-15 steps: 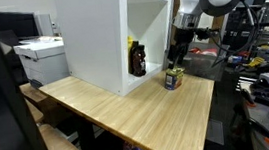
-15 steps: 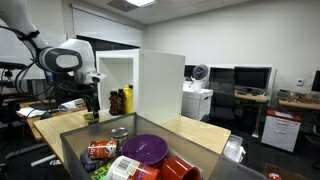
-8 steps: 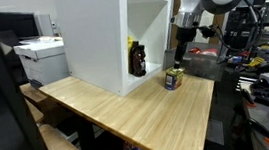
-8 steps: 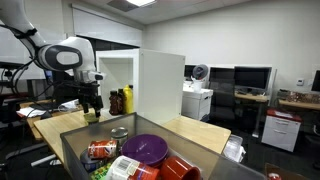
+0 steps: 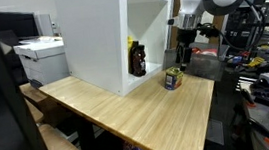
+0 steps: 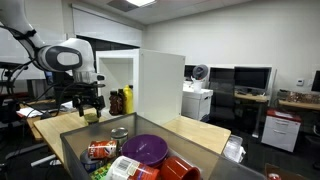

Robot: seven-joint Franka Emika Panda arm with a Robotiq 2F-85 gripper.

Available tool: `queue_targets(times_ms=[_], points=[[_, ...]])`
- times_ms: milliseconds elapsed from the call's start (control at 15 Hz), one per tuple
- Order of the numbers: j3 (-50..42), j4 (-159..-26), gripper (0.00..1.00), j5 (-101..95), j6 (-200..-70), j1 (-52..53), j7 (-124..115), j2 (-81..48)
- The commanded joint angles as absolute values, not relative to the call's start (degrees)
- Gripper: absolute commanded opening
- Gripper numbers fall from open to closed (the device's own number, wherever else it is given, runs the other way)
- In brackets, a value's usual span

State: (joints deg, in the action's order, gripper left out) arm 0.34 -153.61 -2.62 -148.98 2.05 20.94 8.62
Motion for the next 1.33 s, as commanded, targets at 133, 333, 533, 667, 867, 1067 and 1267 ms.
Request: queue_targets(times_ms=[133,333,533,667,867,1067,1267], points=[[-1.0,-153.3,1.00,-3.8,-148.4,3.8,35.8,6.7],[-1.0,-153.1,1.00,-6.5,-148.1,3.3,41.5,6.0],[-0.6,-154.1,1.00,-13.3,-150.4,2.6,44.6,6.6],[-0.5,-154.6,1.00,-15.9,-151.6,2.7,45.2,7.2],[-0.5,-154.7,1.00,-18.5,-153.4,2.8,46.1,7.6],[-0.7,-154.8,1.00,-20.2,-155.1,2.8,48.2,7.3],[-1.1,-154.9,1.00,-18.7,-156.4,3.1,52.3,6.1]])
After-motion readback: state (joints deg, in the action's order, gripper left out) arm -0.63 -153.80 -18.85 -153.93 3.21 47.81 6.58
